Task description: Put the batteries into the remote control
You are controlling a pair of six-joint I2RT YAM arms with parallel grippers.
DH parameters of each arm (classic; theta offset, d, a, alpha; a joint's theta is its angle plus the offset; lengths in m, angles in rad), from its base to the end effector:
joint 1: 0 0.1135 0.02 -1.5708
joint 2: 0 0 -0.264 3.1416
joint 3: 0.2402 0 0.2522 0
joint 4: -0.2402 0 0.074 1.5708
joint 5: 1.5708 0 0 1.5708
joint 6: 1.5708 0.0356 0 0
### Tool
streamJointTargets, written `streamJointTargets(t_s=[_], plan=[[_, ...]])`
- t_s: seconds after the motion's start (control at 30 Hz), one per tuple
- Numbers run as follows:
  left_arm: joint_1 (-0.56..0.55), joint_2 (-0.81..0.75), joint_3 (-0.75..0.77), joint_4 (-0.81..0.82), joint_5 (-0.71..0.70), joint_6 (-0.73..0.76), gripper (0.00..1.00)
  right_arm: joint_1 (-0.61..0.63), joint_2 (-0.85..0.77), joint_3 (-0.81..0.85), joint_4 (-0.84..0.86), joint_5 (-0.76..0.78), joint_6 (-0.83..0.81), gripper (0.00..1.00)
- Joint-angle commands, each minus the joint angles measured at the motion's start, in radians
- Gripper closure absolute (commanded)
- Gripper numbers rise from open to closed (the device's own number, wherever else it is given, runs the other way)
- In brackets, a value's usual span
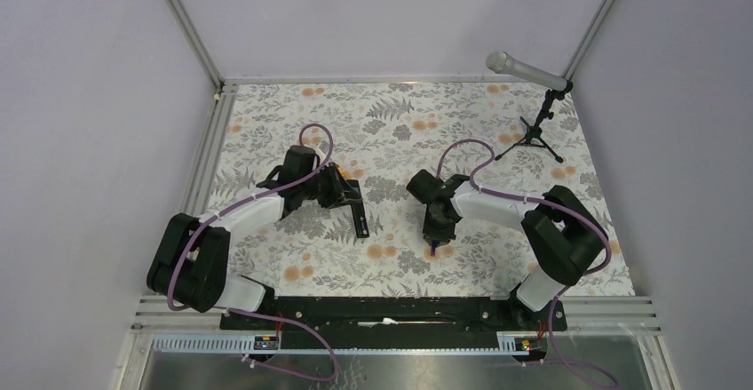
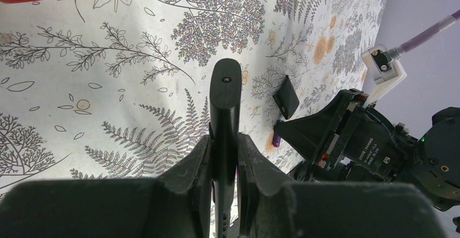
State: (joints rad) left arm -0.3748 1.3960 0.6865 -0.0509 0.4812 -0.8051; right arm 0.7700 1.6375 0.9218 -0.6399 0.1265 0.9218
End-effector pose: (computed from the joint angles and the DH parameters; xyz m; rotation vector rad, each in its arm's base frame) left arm 0.2503 -0.1162 0.1867 -0.2767 2.4985 -1.1063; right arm 0.2078 0.1953 0.1547 0.2399 2.8927 0.1128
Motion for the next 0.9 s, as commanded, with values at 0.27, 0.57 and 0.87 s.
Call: streamJointTargets(t_s=[0.27,0.57,0.87], plan=[[-0.004,-0.019,0.019,0.102,0.056,-0.017,1.0,-0.003,-0.086,0.039,0.051,0.02,-0.067,0.88],[-0.061,-0.037,0.004,0.365,0.165,-0.088,1.0,-0.003,-0.346,0.072,0.319,-0.081,-0.113,0.88],[-0.089,-0.013,0.106,0.369,0.223,-0.222,1.0,0.055,-0.376,0.188,0.429,-0.051,-0.179,0.87]])
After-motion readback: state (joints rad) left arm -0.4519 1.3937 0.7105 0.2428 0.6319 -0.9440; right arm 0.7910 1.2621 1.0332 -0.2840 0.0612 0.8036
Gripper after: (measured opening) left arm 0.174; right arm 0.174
